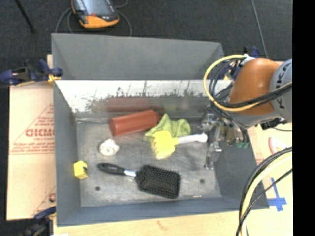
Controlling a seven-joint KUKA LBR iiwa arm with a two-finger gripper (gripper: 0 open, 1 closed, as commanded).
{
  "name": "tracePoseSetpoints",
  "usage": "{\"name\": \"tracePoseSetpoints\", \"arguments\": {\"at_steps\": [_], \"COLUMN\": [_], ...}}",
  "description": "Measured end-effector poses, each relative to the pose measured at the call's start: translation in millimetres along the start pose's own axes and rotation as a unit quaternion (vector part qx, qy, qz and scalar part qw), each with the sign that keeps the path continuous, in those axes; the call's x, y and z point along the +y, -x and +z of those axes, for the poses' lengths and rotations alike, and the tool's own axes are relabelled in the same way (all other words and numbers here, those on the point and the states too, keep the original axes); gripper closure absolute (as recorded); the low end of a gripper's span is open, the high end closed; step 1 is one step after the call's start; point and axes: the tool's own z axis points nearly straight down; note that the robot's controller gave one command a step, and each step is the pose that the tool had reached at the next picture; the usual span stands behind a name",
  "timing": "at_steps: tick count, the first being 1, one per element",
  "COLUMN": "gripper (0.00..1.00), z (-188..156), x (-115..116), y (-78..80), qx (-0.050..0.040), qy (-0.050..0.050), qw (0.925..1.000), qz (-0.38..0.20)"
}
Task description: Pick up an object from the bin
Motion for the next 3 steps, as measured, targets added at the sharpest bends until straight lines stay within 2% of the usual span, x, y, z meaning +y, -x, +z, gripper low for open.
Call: {"name": "tracePoseSetpoints", "arguments": {"at_steps": [1, 2, 3], "gripper": [0.00, 1.00, 1.00], "z": [14.6, 38.5, 38.5], "x": [8.3, 47.9, 47.9], "y": [8.0, 15.5, 15.5], "qx": [-0.0014, 0.0017, 0.0017], "qy": [0.000, 0.000, 0.000], "qw": [0.9969, 0.9931, 0.9931], "qz": [0.078, 0.118, 0.117]}}
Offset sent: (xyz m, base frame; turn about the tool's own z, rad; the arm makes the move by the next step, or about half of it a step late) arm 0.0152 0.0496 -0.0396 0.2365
